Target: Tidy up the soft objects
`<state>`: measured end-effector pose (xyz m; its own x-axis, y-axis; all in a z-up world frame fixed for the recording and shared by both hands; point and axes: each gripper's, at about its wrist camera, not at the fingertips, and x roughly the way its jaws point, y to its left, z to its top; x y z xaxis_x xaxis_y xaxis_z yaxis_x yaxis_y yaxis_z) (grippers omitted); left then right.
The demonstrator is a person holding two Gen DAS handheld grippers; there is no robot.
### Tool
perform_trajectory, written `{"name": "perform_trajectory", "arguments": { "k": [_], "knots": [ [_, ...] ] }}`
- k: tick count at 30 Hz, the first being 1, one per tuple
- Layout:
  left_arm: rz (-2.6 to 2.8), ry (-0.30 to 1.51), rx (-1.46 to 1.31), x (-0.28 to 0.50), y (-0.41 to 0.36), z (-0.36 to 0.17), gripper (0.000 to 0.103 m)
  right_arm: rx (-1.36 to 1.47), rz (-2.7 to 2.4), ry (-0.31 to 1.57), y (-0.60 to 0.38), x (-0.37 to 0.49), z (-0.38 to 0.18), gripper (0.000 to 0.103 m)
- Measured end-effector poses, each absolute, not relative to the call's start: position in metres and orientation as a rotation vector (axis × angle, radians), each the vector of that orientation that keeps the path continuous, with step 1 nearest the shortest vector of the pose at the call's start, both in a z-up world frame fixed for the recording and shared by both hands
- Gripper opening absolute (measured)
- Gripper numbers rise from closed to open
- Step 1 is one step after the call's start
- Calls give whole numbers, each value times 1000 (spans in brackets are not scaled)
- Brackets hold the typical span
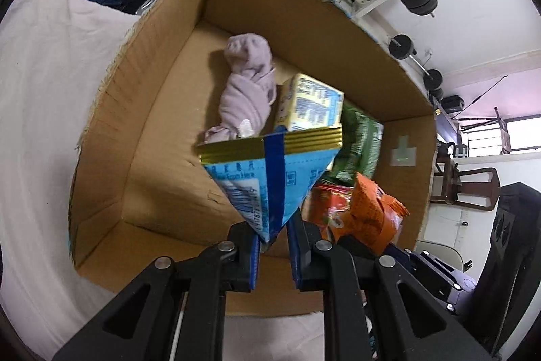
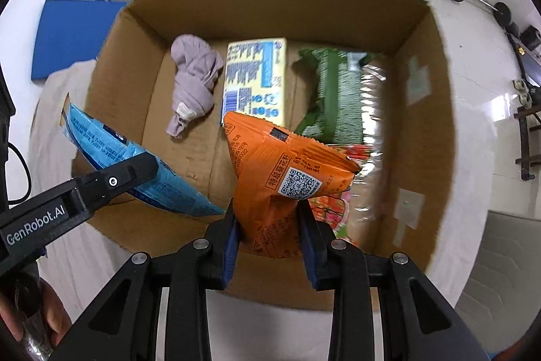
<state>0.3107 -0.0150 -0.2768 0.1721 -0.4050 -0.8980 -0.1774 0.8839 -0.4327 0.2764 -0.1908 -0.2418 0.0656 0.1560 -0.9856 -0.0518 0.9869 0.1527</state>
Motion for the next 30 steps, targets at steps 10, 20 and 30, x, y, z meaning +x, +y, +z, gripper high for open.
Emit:
{"name": "perform_trajectory", "arguments": {
  "k": [10,20,30],
  "knots": [
    [-159,1436,-465,320,-10,-292,14,59,202,1566,-171,285,-282,34],
    [-89,1470,-426,325,3,-283,24,74,186,1574,-175,292,-288,44],
    [-60,1361,-216,317,-5,-239,79,74,128,1524,-196,286,-261,60]
  ]
}}
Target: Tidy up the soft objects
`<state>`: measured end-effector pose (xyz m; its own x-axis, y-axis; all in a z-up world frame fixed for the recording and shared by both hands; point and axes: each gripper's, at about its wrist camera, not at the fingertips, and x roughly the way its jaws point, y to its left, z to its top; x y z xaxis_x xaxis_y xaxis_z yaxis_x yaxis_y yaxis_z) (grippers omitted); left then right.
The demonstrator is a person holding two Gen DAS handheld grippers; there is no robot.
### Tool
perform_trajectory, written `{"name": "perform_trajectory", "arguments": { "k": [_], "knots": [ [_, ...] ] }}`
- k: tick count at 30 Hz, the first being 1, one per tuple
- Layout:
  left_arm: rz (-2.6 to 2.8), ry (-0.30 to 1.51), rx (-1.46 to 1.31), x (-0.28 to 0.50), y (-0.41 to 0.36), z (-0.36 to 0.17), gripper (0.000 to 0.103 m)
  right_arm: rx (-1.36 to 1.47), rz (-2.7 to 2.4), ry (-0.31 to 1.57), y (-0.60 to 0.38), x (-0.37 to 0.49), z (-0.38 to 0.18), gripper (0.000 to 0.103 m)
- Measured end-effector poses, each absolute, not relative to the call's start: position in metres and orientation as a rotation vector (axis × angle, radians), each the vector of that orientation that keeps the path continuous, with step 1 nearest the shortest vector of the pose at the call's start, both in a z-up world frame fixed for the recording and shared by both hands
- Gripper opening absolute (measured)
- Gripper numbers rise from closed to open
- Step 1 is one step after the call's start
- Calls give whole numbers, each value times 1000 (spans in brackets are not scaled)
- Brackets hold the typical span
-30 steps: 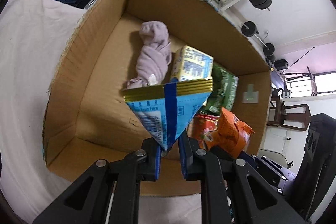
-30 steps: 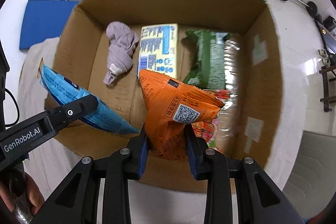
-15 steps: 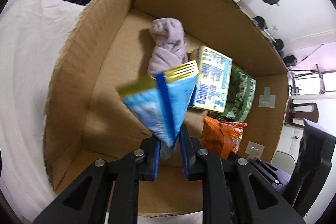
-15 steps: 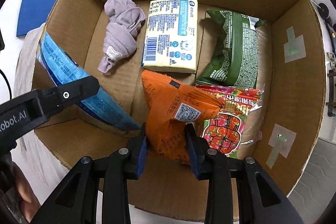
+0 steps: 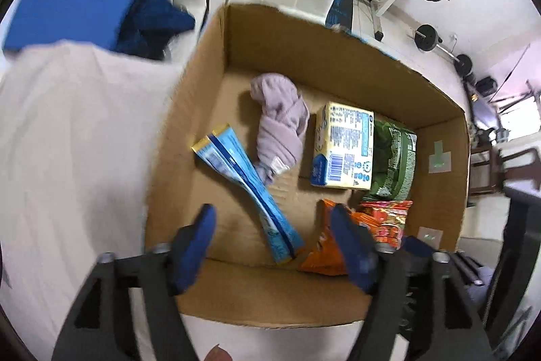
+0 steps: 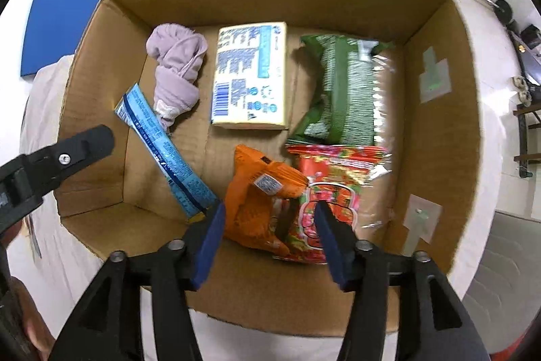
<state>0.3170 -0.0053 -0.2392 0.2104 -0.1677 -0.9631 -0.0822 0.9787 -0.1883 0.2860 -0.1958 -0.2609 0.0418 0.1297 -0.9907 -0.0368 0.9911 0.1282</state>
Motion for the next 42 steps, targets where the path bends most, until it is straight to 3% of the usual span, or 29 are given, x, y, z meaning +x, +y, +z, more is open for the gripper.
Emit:
{"name": "perform_trajectory", "arguments": {
  "k": [4,6,11,28,42],
  "knots": [
    [-46,1327,-126,311,-11,-229,92,70,96,1493,-203,283,-245,65],
    [-52,1315,-108,307,-14,-227,96,66,76,1482,-209,277,-240,79],
    [-36,1306,-56,303,-22,-231,101,71,27,1457,-216,269,-232,100],
    [-41,1254,36,271,-37,-211,102,98,-84,1391,-233,243,-217,103],
    [-46,1070,59,183,-38,-94,102,150,-66,1204,-246,159,-97,103]
  ]
}}
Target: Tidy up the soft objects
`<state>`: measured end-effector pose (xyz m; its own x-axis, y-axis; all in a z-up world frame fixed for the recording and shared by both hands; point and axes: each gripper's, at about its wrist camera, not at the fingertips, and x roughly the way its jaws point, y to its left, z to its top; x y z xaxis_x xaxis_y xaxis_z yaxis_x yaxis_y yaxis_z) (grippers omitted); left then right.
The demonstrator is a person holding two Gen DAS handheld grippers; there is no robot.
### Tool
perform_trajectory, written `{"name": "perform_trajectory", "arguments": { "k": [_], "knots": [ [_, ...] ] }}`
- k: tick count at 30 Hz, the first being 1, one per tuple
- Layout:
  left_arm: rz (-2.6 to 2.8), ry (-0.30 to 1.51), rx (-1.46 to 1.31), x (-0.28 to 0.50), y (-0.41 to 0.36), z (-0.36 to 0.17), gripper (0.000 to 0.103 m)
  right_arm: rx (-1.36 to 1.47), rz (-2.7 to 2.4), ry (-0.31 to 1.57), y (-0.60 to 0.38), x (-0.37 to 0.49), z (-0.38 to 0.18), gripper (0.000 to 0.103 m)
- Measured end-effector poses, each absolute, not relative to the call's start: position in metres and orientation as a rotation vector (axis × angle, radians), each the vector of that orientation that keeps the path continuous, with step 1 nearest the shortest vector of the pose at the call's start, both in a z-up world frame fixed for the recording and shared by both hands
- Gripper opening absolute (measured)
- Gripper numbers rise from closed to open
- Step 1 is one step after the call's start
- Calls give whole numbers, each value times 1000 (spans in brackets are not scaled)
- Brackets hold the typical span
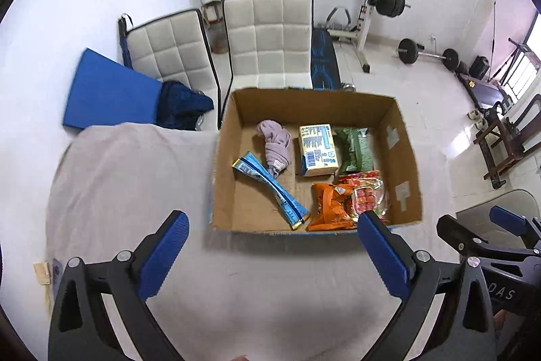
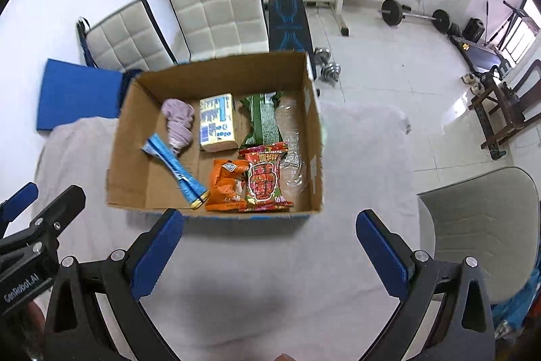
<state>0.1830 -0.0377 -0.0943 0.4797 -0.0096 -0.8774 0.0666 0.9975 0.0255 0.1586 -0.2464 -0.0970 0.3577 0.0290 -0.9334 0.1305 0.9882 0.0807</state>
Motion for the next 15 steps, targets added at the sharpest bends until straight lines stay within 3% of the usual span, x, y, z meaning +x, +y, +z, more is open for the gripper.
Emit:
{"name": "perform_trajectory", "arguments": {
  "k": [15],
  "knots": [
    [-45,1034,12,81,-32,-5,102,121,6,1047,-242,20,46,103]
  ]
}}
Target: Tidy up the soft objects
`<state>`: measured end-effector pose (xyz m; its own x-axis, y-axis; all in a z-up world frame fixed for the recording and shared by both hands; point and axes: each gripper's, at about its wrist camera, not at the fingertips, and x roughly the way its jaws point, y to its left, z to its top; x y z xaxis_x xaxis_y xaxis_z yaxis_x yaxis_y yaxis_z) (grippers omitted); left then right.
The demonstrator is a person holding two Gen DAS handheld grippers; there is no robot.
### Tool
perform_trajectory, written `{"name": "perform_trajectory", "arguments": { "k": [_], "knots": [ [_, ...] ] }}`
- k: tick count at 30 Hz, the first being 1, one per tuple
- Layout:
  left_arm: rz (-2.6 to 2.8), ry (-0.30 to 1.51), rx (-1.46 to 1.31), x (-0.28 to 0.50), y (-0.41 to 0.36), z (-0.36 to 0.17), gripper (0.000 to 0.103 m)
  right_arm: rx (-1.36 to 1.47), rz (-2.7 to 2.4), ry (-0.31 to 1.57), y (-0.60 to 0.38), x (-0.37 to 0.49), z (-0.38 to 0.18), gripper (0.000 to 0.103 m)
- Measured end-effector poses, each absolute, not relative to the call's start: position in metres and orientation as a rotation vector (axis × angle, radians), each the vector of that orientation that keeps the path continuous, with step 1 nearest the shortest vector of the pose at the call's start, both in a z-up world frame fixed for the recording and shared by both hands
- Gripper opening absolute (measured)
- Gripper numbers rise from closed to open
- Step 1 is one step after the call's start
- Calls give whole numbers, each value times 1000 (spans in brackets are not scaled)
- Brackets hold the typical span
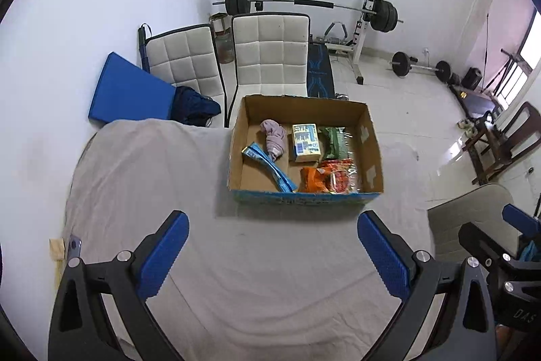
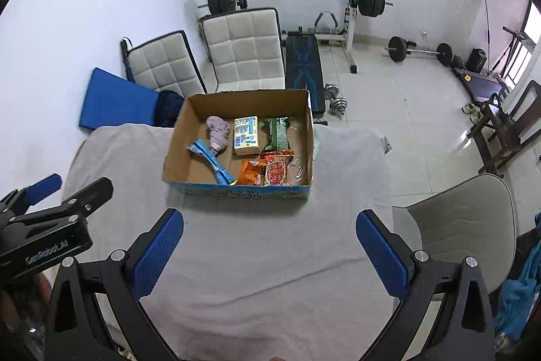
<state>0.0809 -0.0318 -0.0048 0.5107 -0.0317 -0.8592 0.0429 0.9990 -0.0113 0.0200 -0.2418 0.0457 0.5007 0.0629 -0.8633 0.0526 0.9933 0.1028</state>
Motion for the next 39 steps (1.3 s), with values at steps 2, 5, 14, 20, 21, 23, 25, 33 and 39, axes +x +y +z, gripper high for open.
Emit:
{"name": "perform_trajectory", "arguments": {
  "k": [2,5,14,20,21,23,25,33,39],
  "knots": [
    [-49,1033,1,70,-32,1,102,120,5,1034,-242,3,58,103],
    [-44,1035,2,56,-34,10,102,137,19,1034,-242,-16,73,103],
    [-26,1007,-2,36,-32,27,102,113,19,1020,-242,-38,93,103],
    [-36,984,6,38,-34,23,102,113,-14,992,-248,-30,97,103],
    [-39,984,11,39,-36,22,102,112,-20,988,-249,-27,96,103],
    [-40,969,22,40,-38,22,102,108,-31,985,-251,-21,96,103],
    [-39,957,21,44,-39,22,103,107,-37,978,-252,-15,96,103],
    [-25,920,0,60,-38,23,103,111,-53,963,-259,8,92,103],
    [-17,912,8,67,-37,24,103,109,-57,951,-261,14,93,103]
  ]
}}
